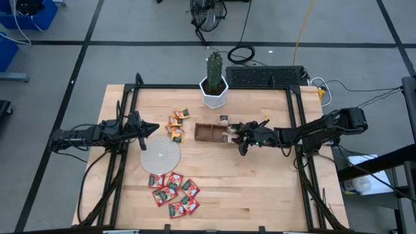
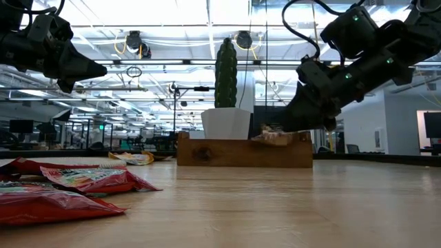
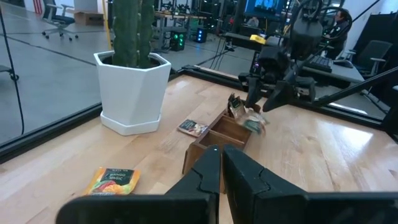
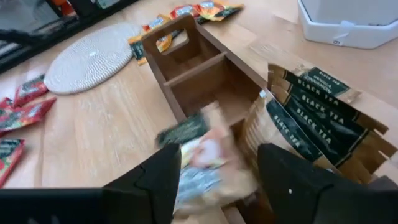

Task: Pick & Place Tea
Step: Put the brown tea bag into the right section of the wooden organizer

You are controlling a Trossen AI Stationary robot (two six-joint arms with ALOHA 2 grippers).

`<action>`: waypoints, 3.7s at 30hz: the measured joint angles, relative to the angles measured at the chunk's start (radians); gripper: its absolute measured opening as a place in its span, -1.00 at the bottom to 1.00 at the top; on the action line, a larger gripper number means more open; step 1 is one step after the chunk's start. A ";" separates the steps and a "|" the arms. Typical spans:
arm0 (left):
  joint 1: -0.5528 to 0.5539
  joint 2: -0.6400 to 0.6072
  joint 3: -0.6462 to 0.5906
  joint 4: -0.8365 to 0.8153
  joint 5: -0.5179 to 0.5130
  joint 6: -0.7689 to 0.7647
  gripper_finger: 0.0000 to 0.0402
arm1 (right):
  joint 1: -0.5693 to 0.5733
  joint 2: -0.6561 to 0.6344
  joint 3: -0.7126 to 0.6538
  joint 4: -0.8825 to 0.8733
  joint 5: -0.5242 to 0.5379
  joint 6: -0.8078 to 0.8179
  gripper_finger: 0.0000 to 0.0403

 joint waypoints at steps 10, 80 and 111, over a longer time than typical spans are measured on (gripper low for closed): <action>0.000 0.000 0.000 0.000 0.000 0.000 -0.89 | 0.022 0.000 0.019 0.058 -0.066 -0.067 -0.07; 0.000 0.000 0.000 0.000 0.000 0.000 -0.89 | 0.150 -0.222 -0.060 0.140 0.079 -0.441 -1.00; 0.000 0.000 0.000 0.000 -0.001 0.000 -0.89 | -0.108 0.132 -0.143 0.605 -0.333 -0.440 -1.00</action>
